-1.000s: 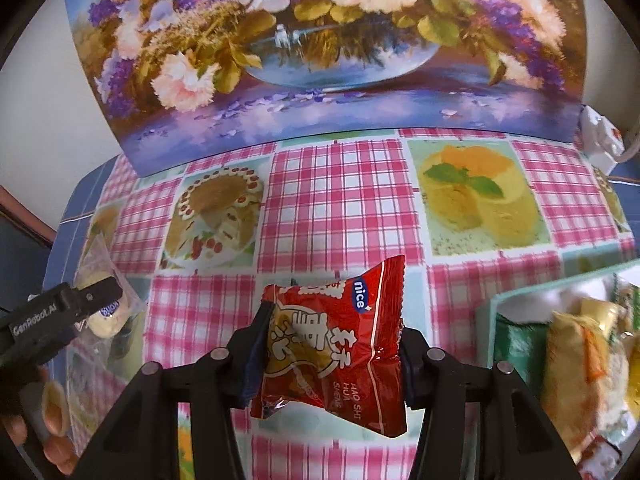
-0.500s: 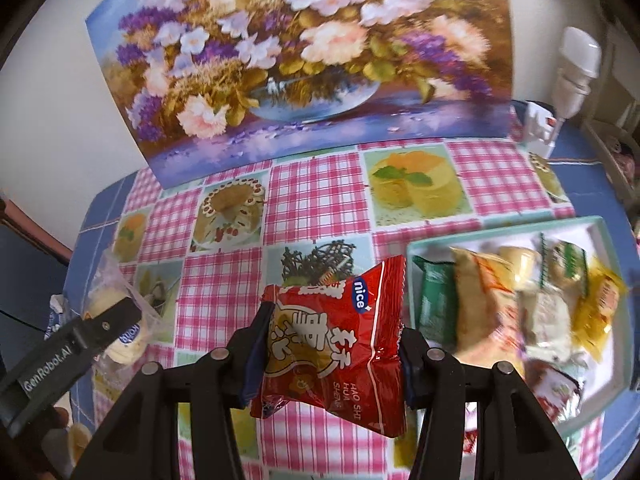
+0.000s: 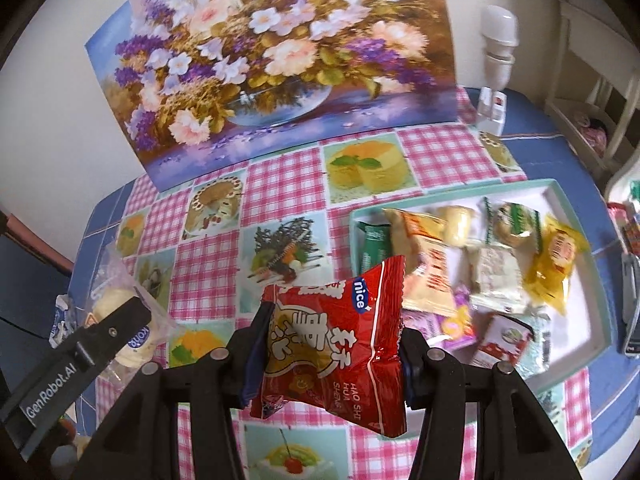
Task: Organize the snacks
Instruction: 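Carry the wrapped bun and red nice bag into the tray and release both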
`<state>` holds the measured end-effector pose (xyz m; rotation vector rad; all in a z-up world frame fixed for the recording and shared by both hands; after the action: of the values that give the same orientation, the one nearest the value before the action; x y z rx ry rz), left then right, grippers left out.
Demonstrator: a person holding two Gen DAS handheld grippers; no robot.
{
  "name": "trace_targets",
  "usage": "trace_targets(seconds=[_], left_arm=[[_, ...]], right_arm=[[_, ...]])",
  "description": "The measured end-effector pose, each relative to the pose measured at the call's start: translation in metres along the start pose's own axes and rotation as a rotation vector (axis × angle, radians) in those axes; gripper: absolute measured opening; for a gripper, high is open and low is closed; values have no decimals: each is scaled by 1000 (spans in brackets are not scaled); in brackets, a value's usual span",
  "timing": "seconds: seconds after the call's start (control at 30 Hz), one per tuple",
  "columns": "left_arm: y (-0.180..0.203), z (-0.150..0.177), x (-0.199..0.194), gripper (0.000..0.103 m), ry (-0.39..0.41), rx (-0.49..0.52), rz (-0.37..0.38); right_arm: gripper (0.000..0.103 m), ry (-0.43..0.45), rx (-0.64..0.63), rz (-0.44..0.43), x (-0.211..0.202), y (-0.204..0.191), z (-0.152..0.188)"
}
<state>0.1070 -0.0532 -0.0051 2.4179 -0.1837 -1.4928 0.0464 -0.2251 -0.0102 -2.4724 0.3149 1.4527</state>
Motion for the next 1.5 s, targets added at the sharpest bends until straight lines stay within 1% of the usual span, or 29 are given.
trace_targets(seconds=[0.13, 0.33, 0.53, 0.67, 0.87, 1.0, 1.17, 1.37, 1.5], left_arm=[[14, 13, 0, 68, -3, 36, 12], [37, 36, 6, 68, -27, 102, 21], [69, 62, 11, 68, -52, 192, 33], [90, 82, 16, 68, -80, 252, 50], [115, 107, 23, 68, -128, 309, 82], [129, 123, 31, 68, -158, 348, 83], [139, 137, 43, 68, -198, 367, 87], [147, 151, 55, 68, -229, 406, 61], [148, 156, 62, 68, -239, 419, 45]], right_arm=[[55, -1, 23, 26, -7, 20, 9], [55, -21, 94, 65, -8, 60, 17], [55, -32, 171, 72, -7, 97, 22], [55, -33, 233, 101, -10, 129, 28], [56, -29, 304, 125, -17, 165, 38], [56, -33, 333, 126, -18, 181, 44], [56, -40, 368, 151, -15, 200, 49], [56, -77, 373, 189, -3, 211, 55], [56, -88, 372, 199, 3, 215, 57]])
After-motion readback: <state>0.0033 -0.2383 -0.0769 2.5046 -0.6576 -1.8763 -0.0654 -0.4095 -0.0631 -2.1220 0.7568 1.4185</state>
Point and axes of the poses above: each gripper's, at about its wrist camera, not at the fingertips, and x roughly the way its jaws point, y to its right, z to its underside, the point moved 5 cm from there along x, roughly the way its jaws point, and after that the axes turned 12 degrees about -x, right-handed, at the moved point
